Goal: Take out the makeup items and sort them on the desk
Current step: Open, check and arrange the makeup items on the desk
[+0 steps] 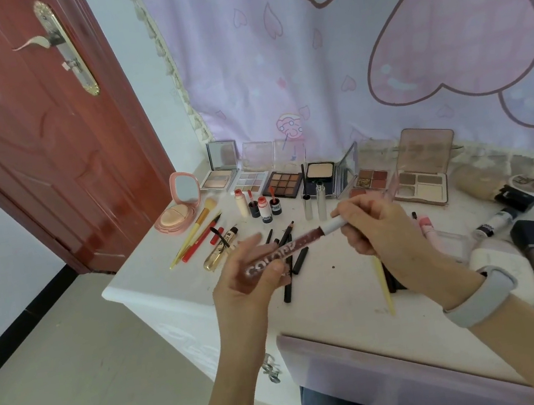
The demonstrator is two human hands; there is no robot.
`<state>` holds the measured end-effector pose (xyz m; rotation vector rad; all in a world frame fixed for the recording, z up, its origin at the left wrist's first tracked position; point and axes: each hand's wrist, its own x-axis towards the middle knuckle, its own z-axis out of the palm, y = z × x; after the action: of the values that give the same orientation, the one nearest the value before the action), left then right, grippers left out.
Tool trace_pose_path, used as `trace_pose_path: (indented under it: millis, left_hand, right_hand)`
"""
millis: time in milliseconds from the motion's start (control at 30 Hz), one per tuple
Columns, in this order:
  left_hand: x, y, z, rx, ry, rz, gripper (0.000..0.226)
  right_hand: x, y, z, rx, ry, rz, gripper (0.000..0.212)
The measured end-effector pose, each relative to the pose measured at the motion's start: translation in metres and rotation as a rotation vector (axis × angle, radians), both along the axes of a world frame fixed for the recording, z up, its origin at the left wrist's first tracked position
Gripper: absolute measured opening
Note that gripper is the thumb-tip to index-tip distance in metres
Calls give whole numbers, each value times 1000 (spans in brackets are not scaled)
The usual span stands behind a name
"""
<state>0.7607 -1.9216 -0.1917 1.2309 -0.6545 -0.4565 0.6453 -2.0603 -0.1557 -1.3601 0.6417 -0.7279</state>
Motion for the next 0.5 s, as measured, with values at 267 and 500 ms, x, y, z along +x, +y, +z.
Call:
trace_pose_path:
  millis: [267, 500]
  left_hand:
    - [4, 5, -4, 244, -184, 128, 23]
    - [2, 10, -16, 292, -153, 221, 23]
  right_hand:
    - [-21, -34, -1, -286, 163, -219, 20]
    - [-43, -52, 3, -202, -34, -466, 21]
